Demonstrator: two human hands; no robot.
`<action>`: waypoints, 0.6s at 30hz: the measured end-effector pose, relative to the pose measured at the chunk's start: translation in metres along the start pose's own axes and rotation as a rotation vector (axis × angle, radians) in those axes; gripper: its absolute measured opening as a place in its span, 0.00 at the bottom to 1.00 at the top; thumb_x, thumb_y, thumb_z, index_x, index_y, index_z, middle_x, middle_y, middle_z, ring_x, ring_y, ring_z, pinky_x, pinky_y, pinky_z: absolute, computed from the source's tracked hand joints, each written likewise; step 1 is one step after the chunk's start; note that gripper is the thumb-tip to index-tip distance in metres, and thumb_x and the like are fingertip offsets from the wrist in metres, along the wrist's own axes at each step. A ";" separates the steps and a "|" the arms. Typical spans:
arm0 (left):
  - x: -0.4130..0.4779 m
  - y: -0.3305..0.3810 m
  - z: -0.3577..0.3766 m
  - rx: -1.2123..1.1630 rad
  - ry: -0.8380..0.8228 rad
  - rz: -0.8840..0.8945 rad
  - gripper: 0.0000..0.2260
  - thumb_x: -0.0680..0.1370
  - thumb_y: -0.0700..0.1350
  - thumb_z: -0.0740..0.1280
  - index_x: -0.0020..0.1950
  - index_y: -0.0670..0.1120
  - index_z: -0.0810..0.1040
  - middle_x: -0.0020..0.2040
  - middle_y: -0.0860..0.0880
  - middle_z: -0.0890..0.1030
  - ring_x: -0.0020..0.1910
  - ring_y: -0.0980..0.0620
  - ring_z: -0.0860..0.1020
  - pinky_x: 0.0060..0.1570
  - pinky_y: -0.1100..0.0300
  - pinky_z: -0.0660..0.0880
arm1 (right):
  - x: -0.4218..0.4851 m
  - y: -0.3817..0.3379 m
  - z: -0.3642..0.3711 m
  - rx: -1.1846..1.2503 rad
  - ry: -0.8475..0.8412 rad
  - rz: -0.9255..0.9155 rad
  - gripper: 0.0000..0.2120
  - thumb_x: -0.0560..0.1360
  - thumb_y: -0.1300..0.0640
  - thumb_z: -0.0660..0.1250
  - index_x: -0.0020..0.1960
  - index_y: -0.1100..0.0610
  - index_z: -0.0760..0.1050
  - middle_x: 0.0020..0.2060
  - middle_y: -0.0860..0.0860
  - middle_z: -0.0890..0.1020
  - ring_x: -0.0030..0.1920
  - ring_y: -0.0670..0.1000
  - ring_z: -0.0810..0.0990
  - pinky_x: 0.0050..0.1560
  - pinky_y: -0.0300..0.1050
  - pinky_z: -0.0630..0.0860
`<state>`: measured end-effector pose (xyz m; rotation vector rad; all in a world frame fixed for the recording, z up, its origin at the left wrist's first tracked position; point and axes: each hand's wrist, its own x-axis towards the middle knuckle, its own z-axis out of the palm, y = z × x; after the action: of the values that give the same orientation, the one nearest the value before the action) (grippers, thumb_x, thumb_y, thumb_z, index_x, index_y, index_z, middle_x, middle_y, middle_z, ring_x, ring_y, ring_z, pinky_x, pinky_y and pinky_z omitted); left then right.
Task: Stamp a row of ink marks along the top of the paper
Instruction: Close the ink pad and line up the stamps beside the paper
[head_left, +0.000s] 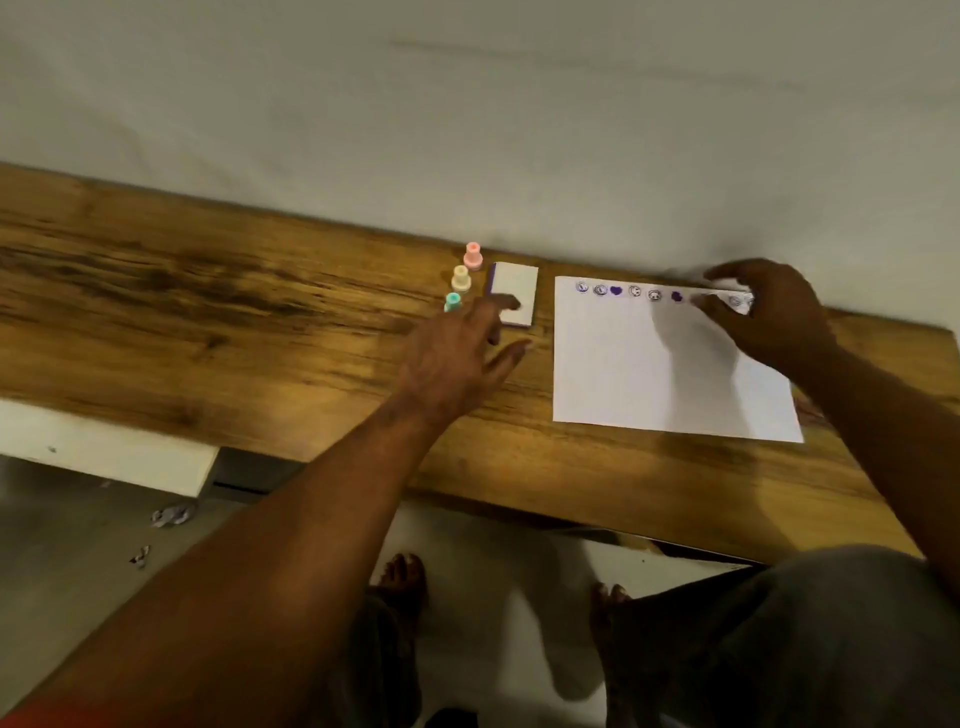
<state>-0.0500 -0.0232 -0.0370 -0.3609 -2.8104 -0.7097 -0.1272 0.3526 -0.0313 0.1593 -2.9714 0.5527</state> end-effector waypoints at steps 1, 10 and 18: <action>-0.006 0.009 0.004 0.030 -0.107 0.094 0.25 0.80 0.65 0.67 0.73 0.53 0.74 0.55 0.50 0.83 0.48 0.52 0.81 0.41 0.59 0.73 | -0.012 0.025 -0.003 -0.015 0.012 0.040 0.24 0.76 0.35 0.66 0.62 0.52 0.81 0.58 0.53 0.83 0.58 0.59 0.81 0.58 0.55 0.78; -0.070 0.029 0.047 0.218 -0.427 0.270 0.40 0.76 0.78 0.55 0.81 0.57 0.64 0.69 0.51 0.76 0.64 0.48 0.76 0.58 0.50 0.77 | -0.068 0.122 0.035 -0.169 0.124 0.016 0.25 0.82 0.44 0.53 0.76 0.51 0.69 0.67 0.58 0.73 0.66 0.65 0.72 0.67 0.61 0.67; -0.071 0.035 0.052 0.204 -0.296 0.221 0.31 0.79 0.72 0.60 0.73 0.52 0.76 0.58 0.51 0.81 0.54 0.51 0.79 0.46 0.56 0.76 | -0.068 0.121 0.037 -0.107 0.163 0.027 0.21 0.80 0.45 0.57 0.69 0.44 0.77 0.66 0.52 0.75 0.66 0.63 0.71 0.64 0.61 0.70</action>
<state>0.0193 0.0195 -0.0854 -0.7802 -3.0108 -0.3417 -0.0781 0.4566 -0.1170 0.0605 -2.8390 0.3876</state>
